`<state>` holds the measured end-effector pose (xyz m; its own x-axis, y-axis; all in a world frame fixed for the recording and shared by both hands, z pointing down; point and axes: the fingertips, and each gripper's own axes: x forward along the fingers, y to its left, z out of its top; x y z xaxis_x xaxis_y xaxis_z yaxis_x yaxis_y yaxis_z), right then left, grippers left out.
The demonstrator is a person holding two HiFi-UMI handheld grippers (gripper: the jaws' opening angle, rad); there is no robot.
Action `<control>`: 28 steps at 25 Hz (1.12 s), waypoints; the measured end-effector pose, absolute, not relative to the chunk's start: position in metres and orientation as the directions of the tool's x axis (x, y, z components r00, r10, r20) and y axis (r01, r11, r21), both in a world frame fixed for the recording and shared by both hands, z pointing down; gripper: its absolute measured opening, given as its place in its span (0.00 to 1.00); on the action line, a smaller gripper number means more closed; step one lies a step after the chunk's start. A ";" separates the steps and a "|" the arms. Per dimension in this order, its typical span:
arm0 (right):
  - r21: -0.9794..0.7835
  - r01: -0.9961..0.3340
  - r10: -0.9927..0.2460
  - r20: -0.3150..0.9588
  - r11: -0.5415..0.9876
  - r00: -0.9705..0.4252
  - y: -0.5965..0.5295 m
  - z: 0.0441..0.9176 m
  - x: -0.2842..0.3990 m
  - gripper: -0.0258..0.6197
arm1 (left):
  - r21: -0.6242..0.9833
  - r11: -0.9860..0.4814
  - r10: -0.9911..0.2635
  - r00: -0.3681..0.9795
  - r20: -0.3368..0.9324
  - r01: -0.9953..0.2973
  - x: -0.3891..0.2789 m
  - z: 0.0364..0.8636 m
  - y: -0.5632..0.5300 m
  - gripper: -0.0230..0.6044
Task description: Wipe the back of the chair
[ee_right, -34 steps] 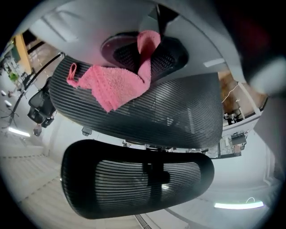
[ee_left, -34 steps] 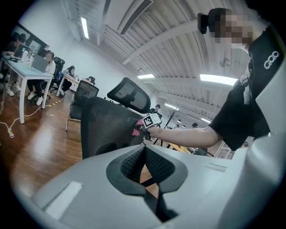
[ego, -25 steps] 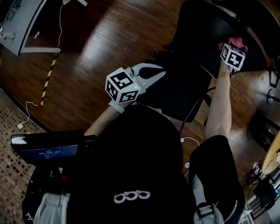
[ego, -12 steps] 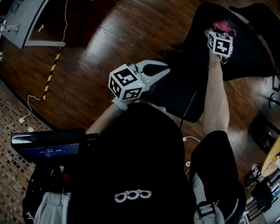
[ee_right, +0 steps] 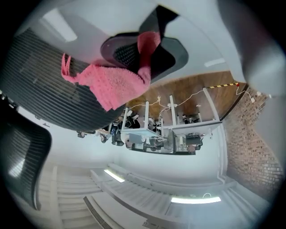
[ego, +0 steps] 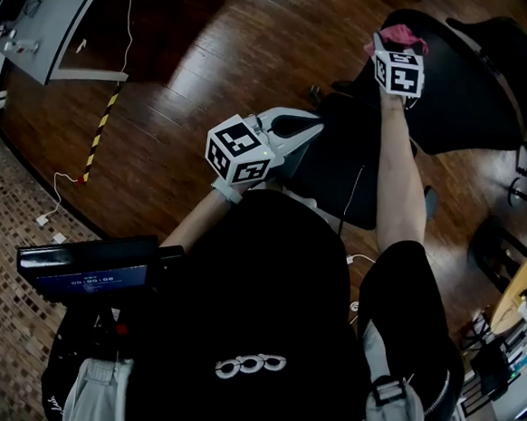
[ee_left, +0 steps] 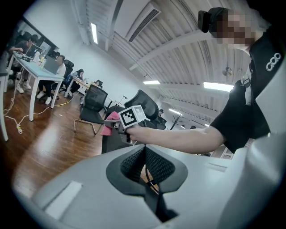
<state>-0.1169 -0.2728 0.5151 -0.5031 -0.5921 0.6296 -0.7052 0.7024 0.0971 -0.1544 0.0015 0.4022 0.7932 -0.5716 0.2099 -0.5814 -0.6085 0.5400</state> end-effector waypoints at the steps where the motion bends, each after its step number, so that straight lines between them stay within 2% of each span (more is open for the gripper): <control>1: 0.093 -0.693 -0.583 0.626 0.715 -0.517 -0.270 0.515 -0.124 0.11 | 0.540 -0.607 -0.573 0.792 0.210 -0.583 -0.155 0.402 0.001 0.02; 13: 0.027 -0.571 -0.462 0.618 0.821 -0.636 -0.237 0.530 -0.181 0.11 | 0.539 -0.602 -0.576 0.788 0.218 -0.589 -0.156 0.403 -0.001 0.02; 28: -0.038 -0.760 -0.563 0.648 0.649 -0.513 -0.265 0.551 -0.092 0.11 | 0.530 -0.628 -0.537 0.810 0.235 -0.570 -0.141 0.402 0.000 0.02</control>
